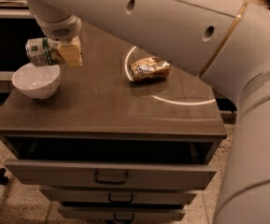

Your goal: Place 7up can into white bowl

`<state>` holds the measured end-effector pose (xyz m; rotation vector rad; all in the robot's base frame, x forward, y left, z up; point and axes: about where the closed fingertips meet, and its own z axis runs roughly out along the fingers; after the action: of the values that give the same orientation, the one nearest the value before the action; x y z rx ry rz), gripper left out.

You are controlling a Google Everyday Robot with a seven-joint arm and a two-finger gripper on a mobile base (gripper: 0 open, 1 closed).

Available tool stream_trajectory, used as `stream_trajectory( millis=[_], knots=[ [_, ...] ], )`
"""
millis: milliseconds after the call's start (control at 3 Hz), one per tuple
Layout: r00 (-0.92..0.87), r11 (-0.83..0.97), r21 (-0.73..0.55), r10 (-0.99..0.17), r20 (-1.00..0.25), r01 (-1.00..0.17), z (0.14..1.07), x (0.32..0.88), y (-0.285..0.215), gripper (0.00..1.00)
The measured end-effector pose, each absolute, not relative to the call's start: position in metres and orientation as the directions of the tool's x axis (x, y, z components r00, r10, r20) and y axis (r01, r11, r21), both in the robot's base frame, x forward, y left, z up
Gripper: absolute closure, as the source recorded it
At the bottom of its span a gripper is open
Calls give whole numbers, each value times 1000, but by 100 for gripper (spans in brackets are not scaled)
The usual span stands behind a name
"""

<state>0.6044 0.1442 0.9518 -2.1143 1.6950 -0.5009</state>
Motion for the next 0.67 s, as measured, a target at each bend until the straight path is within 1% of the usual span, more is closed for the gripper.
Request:
stream_trajectory(
  millis=[667],
  knots=[
    [195,-221,-536,-975,106,-815,935,607,180,66]
  ],
)
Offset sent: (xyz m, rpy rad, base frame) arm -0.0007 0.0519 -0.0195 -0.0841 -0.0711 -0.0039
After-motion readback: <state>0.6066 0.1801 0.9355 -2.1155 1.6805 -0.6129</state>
